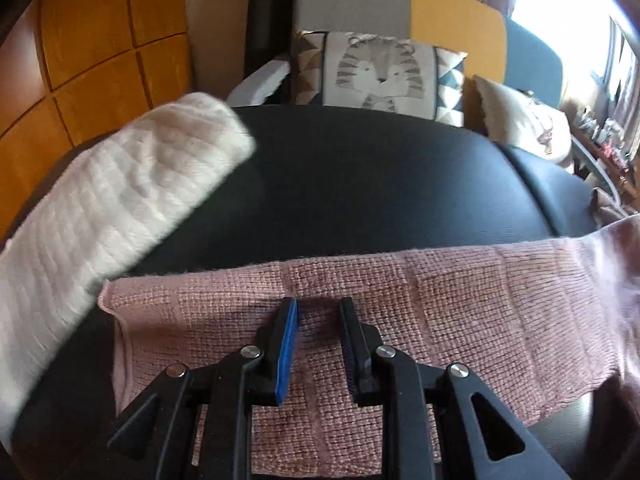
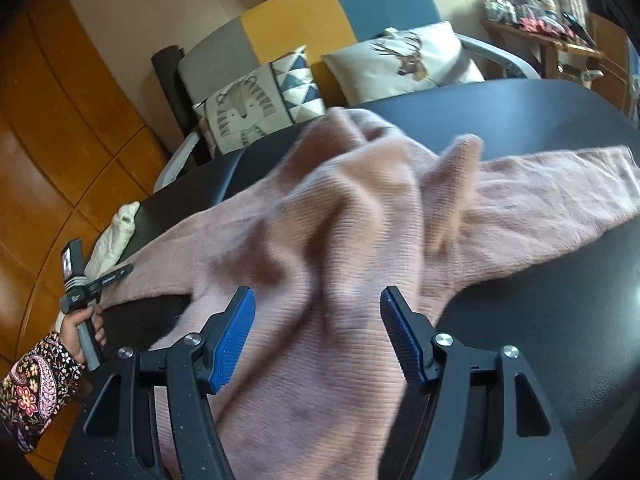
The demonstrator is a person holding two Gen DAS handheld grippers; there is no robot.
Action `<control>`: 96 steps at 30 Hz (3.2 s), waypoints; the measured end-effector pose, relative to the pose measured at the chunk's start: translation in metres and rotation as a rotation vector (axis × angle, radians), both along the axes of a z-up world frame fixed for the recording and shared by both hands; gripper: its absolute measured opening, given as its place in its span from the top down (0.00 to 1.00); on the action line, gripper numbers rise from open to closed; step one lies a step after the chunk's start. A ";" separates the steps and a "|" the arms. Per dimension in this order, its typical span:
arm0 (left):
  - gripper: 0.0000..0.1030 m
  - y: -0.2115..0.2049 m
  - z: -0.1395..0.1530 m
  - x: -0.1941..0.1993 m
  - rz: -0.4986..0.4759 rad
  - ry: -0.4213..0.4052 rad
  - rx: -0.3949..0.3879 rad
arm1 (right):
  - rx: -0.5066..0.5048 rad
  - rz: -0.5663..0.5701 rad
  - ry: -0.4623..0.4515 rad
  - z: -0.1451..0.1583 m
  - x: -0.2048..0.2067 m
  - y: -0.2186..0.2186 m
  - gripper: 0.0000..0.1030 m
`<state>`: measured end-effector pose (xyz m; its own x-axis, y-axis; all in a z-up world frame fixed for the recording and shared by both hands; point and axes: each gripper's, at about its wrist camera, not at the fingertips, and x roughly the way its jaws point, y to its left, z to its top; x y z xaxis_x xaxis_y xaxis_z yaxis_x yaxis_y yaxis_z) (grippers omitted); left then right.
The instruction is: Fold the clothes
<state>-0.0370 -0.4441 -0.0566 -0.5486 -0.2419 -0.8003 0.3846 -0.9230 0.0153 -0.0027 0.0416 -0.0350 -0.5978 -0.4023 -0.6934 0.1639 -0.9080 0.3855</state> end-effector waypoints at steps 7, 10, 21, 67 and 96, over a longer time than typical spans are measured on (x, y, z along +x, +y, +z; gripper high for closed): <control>0.72 -0.066 -0.005 -0.010 0.106 -0.098 -0.167 | -0.014 -0.009 -0.024 -0.009 0.000 0.006 0.34; 0.69 -0.080 -0.005 -0.011 0.140 -0.126 -0.200 | -0.018 0.000 -0.027 -0.009 0.001 0.005 0.34; 0.73 -0.005 0.074 0.013 0.087 0.148 -0.036 | 0.052 -0.105 0.019 0.007 -0.022 0.043 0.34; 0.00 0.025 0.012 -0.078 -0.083 -0.036 -0.170 | 0.435 -0.105 -0.145 -0.055 -0.168 0.095 0.12; 0.38 0.161 0.063 0.048 -0.135 0.079 0.022 | 0.003 -0.051 -0.268 -0.034 -0.078 0.062 0.82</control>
<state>0.0114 -0.2831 0.0062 -0.6361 -0.1447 -0.7579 0.2563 -0.9661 -0.0307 -0.0803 0.1036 -0.0690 -0.4121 -0.3745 -0.8306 0.0108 -0.9136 0.4065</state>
